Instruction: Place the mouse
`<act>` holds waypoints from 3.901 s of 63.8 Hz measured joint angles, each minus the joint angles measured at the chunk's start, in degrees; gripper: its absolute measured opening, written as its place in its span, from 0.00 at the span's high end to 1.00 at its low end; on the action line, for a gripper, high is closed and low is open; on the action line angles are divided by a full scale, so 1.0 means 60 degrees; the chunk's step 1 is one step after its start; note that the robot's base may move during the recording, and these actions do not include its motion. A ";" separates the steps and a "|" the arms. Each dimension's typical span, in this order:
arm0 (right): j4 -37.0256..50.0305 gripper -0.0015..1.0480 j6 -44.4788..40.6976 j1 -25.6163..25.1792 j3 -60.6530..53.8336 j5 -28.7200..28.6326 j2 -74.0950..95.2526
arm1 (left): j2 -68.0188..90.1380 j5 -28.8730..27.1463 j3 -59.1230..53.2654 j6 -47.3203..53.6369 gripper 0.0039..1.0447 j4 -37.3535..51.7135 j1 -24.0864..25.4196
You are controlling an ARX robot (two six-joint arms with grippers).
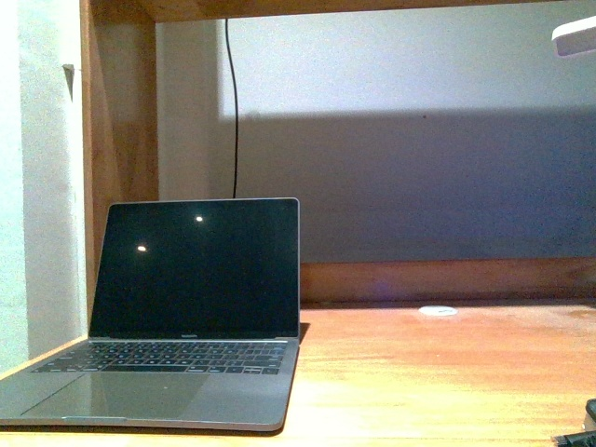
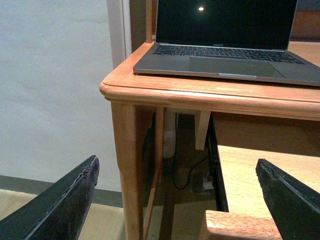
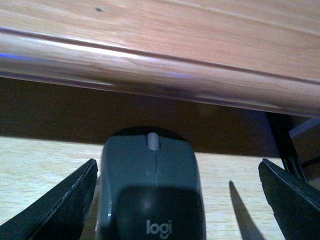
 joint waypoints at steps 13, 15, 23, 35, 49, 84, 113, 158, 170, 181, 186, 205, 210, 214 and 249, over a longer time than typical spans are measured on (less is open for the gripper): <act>0.0361 0.07 -0.0186 -0.0707 0.0000 -0.0332 0.0426 | 0.0000 0.0004 0.0000 0.0000 0.07 0.0000 0.0000; 0.0397 0.07 -0.0204 -0.0765 0.0000 -0.0361 0.0463 | 0.0000 0.0000 0.0000 0.0000 0.07 0.0000 0.0000; 0.0452 0.07 -0.0233 -0.1067 -0.0004 -0.0510 0.0627 | 0.0000 0.0004 0.0000 0.0000 0.07 0.0000 0.0000; 0.0313 0.07 -0.0175 -0.1293 -0.0029 -0.0729 0.0648 | 0.0000 0.0000 0.0000 0.0000 0.07 0.0000 0.0000; 0.0015 0.24 -0.0127 -0.1300 -0.0058 -0.0984 0.0423 | 0.0000 0.0004 0.0000 0.0000 0.07 0.0000 0.0000; -0.1370 0.44 0.0120 -0.1515 -0.0051 -0.1366 -0.1464 | 0.0000 0.0000 0.0000 0.0000 0.07 0.0000 0.0000; -0.2299 0.44 -0.0084 -0.0867 0.2521 -0.1016 -0.2062 | 0.0000 0.0004 0.0000 0.0000 0.07 0.0000 0.0000; -0.1435 0.44 -0.1661 0.0277 0.6419 0.0984 0.3541 | 0.0000 0.0004 0.0000 0.0000 0.07 0.0000 0.0000; -0.1559 0.44 -0.1770 0.0044 0.6776 0.0831 0.4047 | 0.0000 0.0004 0.0000 0.0000 0.07 0.0000 0.0000; -0.1657 0.44 -0.1756 0.0058 0.6961 0.0605 0.4248 | 0.0000 0.0004 0.0000 0.0000 0.07 0.0000 0.0000; -0.1738 0.42 -0.1752 0.0058 0.6987 0.0565 0.4320 | 0.0000 0.0004 0.0000 0.0000 0.07 0.0000 0.0000; -0.1377 0.07 -0.1169 -0.0058 0.6925 -0.0350 0.4204 | 0.0000 0.0004 0.0000 0.0000 0.07 0.0000 0.0000; -0.1184 0.07 -0.1111 -0.0138 0.6732 -0.0860 0.3832 | 0.0000 0.0000 0.0000 0.0000 0.07 0.0000 0.0000; -0.1082 0.07 -0.1060 -0.0211 0.6481 -0.1355 0.3395 | 0.0000 0.0004 0.0000 0.0000 0.07 0.0000 0.0000; -0.2914 0.07 -0.2342 -0.3901 0.0579 -1.0622 -0.4353 | 0.0000 0.0004 0.0000 0.0000 0.07 0.0000 0.0000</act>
